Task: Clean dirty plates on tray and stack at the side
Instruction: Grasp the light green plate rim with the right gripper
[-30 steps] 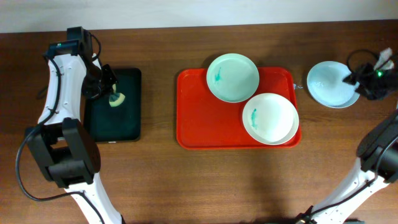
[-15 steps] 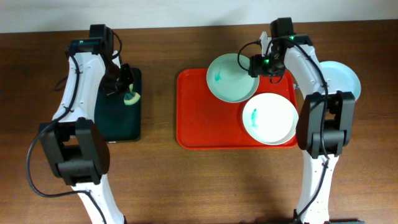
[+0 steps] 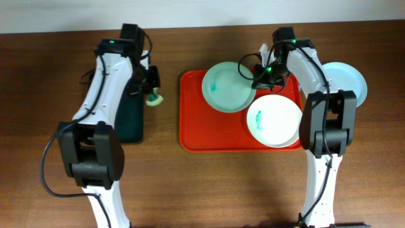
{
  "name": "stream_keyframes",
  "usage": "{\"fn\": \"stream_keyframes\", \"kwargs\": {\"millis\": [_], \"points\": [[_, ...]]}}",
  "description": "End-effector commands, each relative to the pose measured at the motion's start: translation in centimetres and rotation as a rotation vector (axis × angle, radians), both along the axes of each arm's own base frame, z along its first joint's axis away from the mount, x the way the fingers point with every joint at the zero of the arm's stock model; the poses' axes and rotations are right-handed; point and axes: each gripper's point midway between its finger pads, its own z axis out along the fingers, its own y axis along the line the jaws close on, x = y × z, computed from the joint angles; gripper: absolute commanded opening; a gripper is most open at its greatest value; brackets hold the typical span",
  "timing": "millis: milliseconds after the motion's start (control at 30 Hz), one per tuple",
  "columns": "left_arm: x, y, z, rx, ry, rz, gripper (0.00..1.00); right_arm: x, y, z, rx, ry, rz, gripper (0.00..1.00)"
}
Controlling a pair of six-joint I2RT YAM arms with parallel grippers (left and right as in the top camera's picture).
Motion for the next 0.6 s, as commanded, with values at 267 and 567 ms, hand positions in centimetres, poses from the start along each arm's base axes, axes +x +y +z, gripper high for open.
{"fn": "stream_keyframes", "kwargs": {"millis": [267,567], "points": [[-0.9,-7.1,-0.3,-0.017,-0.026,-0.173,0.0,-3.9,6.9,-0.1,0.005,0.035,0.278,0.2],[-3.3,-12.1,-4.6,-0.047,0.093,-0.24,0.0,-3.4,7.3,-2.7,-0.071,0.023,0.299,0.18]]}}
